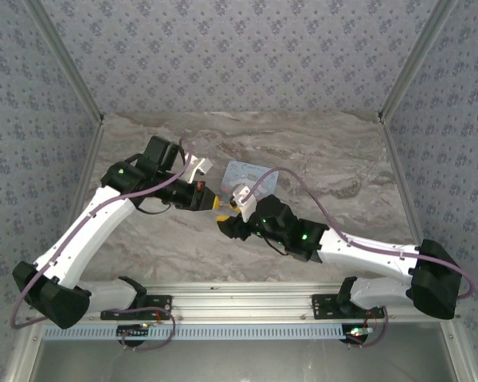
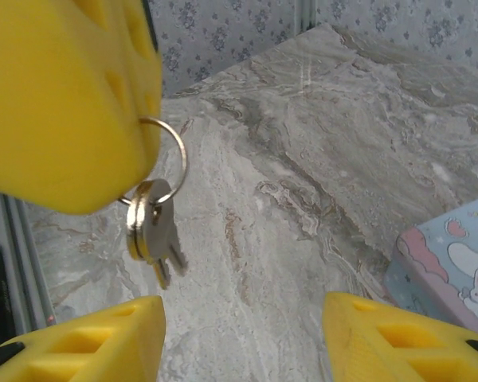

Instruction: Unlock a padlock with a key

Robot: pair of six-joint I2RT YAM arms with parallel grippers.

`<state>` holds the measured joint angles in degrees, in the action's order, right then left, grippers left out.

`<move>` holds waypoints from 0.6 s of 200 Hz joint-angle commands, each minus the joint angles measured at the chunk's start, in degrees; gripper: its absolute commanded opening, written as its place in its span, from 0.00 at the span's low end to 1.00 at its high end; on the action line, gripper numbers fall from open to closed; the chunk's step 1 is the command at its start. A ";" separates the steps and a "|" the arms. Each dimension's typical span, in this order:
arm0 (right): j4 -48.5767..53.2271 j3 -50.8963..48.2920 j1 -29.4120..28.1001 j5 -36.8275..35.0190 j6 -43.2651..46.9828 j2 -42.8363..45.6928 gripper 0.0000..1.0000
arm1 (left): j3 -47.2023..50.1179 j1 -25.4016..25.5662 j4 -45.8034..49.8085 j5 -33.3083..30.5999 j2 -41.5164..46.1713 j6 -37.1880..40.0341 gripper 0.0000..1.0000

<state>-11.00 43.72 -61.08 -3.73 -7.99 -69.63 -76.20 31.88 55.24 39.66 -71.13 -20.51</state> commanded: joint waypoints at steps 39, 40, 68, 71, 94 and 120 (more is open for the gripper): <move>-8.07 1.39 -0.84 -0.34 6.55 -0.55 0.50 | 0.05 -0.28 -0.85 2.97 1.16 -2.08 0.00; -8.16 1.38 -0.82 -0.33 6.61 -0.57 0.50 | 0.02 -0.26 -0.85 2.93 1.17 -2.08 0.00; -9.73 0.96 -1.30 -0.35 7.54 -0.67 0.43 | 0.26 -0.25 -0.32 2.80 1.34 -1.72 0.00; -9.81 0.93 -1.32 -0.31 7.67 -0.62 0.42 | 0.27 -0.32 -0.27 2.73 1.35 -1.77 0.00; -9.36 0.87 -1.59 0.16 8.45 -0.64 0.27 | 0.64 -0.30 -0.14 2.38 1.65 -1.65 0.00; -7.21 1.41 -1.76 1.27 9.34 -0.58 0.13 | 0.97 -0.54 -0.03 0.95 2.06 -1.55 0.00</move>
<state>-18.57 44.01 -62.41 -3.55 -0.21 -69.89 -75.55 31.86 54.72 41.04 -70.85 -21.78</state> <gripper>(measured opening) 0.167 0.054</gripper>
